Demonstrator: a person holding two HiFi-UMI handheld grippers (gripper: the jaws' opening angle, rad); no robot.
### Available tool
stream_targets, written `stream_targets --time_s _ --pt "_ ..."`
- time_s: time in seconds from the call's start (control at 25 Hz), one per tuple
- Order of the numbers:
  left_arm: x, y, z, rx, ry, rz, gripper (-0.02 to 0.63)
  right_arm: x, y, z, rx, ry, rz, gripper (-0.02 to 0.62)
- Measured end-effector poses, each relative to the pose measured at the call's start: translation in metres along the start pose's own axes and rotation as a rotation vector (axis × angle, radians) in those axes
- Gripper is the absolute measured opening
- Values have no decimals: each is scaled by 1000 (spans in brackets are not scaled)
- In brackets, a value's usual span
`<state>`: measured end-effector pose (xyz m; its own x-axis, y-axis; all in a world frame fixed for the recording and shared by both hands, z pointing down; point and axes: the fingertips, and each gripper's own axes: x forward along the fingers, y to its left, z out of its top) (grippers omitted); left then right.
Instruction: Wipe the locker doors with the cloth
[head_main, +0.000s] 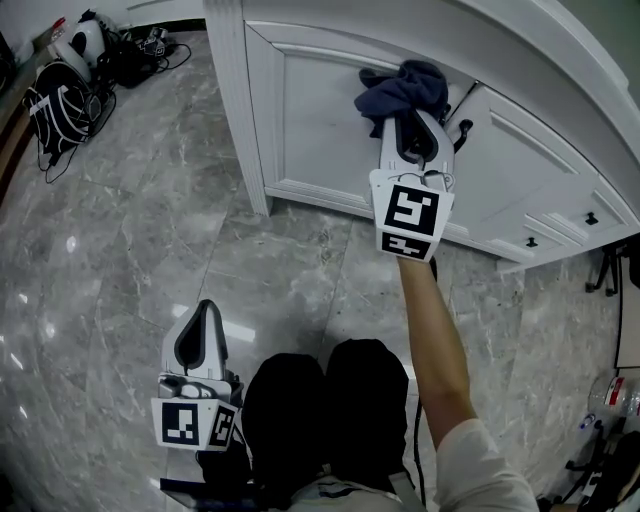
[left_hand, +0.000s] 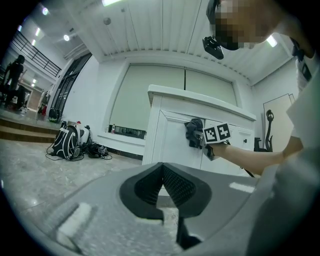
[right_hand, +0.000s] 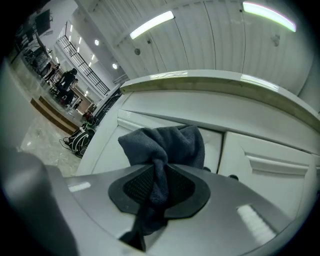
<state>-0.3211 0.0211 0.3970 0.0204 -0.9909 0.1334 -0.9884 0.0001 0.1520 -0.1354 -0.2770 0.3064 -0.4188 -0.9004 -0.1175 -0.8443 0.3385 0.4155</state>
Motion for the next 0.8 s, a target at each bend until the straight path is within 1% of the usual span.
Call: stream_targets --time_s 0.32,0.6,0.8 --pt "1 1 -2 -2 3 -2 2 -5 7 -21 8 21 -3 72" --pt "0 4 -6 -9 11 2 2 -9 19 -45 -4 53 7 72" --pt "-2 6 -6 -15 8 1 2 -8 35 -51 7 56 23 72"
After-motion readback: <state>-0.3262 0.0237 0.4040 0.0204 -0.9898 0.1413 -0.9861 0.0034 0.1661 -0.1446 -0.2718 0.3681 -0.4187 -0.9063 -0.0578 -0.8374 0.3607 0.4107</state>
